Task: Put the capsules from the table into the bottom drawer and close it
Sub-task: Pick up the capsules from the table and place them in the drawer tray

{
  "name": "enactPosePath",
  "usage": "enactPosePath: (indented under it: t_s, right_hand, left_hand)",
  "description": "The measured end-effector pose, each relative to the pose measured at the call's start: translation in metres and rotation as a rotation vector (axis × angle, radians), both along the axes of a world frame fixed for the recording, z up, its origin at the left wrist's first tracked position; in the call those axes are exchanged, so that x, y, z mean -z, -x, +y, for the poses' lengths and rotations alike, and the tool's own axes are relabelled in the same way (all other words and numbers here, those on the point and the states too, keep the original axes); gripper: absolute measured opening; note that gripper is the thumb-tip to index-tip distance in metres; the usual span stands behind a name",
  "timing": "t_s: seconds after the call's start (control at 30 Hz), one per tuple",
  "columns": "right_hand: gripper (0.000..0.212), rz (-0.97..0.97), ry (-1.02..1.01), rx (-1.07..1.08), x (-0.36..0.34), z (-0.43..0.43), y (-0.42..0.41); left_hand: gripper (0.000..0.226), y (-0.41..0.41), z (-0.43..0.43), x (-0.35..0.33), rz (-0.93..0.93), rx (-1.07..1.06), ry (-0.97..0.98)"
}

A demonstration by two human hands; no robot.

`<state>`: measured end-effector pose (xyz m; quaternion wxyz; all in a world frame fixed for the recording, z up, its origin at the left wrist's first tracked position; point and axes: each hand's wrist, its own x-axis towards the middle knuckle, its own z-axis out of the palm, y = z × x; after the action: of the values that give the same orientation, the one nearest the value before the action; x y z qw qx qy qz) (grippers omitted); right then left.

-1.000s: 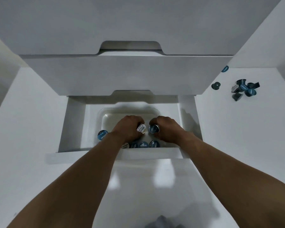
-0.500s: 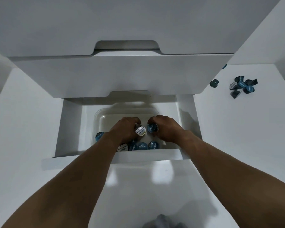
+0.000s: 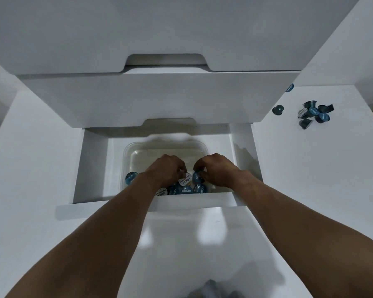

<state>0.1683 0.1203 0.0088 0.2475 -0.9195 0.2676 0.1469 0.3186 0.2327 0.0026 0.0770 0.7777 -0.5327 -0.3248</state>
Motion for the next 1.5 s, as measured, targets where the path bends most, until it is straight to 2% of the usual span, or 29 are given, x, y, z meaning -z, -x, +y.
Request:
enactPosePath:
  t_s: [0.47,0.63,0.77,0.93,1.1,1.3,1.5]
  right_hand:
    - [0.036,0.025,0.012,-0.026,-0.002,0.003,0.0]
    - [0.038,-0.055,0.013,0.023,-0.006,-0.001,0.003]
    - [0.034,-0.138,0.049,0.061,-0.014,-0.002,0.005]
    - [0.035,-0.131,0.11,0.102,-0.031,0.004,0.013]
    - [0.039,-0.179,0.189,0.169,-0.068,0.016,0.039]
    - [0.043,-0.277,0.303,0.329,-0.116,0.031,0.097]
    - [0.042,-0.213,0.361,0.468,-0.131,0.06,0.183]
  left_hand:
    - [0.024,0.006,0.002,0.002,-0.055,0.0,-0.003]
    - [0.026,0.004,0.003,-0.008,-0.069,-0.115,0.043]
    - [0.028,0.002,0.011,-0.025,-0.153,-0.189,0.066]
    - [0.031,0.012,0.028,-0.054,-0.252,-0.214,0.08]
    - [0.037,0.039,0.036,-0.091,-0.339,-0.211,0.175]
    - [0.033,0.079,0.035,-0.132,-0.385,-0.149,0.414]
    - [0.035,0.141,0.036,-0.15,-0.377,-0.011,0.518]
